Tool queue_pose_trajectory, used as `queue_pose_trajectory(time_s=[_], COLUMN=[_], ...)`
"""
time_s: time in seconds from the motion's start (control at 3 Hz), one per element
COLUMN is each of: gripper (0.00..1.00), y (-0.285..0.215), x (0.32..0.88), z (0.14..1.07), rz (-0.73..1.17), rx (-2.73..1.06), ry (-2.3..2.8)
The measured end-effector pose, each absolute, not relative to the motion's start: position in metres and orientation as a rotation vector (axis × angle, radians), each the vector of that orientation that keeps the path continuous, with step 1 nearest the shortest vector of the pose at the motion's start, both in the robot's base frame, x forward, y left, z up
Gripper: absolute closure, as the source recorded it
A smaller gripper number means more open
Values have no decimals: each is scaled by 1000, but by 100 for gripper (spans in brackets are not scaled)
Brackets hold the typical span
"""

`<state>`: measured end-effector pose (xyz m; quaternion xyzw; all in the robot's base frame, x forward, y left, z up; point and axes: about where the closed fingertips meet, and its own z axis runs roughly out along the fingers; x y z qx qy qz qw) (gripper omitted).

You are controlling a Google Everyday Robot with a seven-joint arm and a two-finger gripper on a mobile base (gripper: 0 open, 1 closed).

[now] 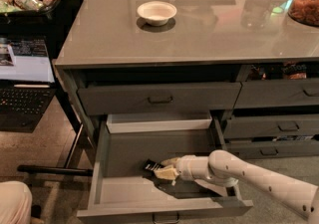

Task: Place rxbar chocolate into middle drawer

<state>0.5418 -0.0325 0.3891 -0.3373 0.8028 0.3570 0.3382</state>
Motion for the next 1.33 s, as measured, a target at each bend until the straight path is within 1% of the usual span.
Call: queue_pose_trajectory(time_s=[0.67, 1.0, 1.33], gripper=[12, 0, 0], y=[-25, -25, -25], x=[547, 547, 547], z=[377, 377, 377], rz=[914, 914, 914], rx=[-864, -864, -864], ry=[2084, 2084, 2084])
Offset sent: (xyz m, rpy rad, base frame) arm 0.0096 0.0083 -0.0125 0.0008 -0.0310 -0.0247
